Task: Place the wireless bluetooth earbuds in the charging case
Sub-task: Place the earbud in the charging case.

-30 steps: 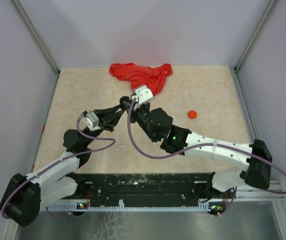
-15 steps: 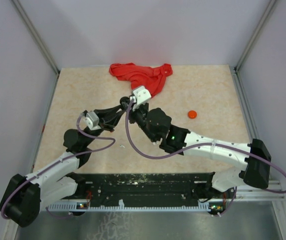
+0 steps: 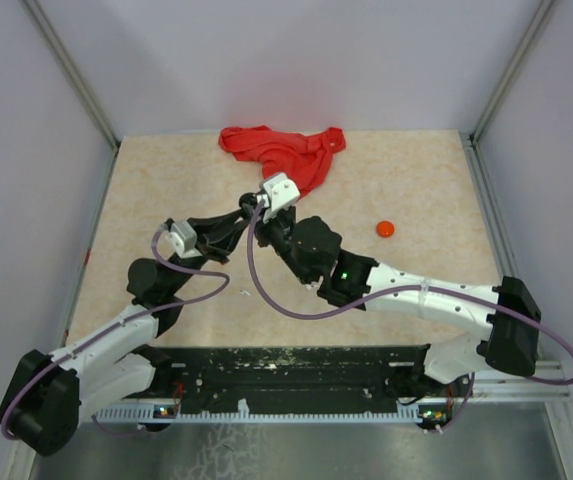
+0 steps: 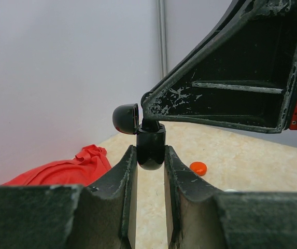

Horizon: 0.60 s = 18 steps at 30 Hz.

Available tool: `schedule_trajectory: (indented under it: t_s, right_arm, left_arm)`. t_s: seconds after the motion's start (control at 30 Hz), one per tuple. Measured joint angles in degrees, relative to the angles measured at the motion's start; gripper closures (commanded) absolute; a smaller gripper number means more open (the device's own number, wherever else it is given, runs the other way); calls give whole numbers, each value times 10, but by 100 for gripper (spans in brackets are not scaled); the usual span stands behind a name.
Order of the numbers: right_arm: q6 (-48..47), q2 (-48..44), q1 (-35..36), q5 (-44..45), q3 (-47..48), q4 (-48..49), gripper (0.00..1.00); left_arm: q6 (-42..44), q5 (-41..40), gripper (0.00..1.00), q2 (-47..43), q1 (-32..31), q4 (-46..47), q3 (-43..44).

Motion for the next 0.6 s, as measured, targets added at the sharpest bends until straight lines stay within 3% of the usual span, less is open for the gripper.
schedule_trajectory:
  t_s: [0.4, 0.6]
  right_arm:
    - [38, -3, 3, 8, -12, 4, 95]
    - [75, -3, 4, 23, -3, -24, 68]
  left_arm:
    - [-42, -25, 100, -15, -3, -16, 0]
    - [-37, -27, 100, -17, -6, -26, 0]
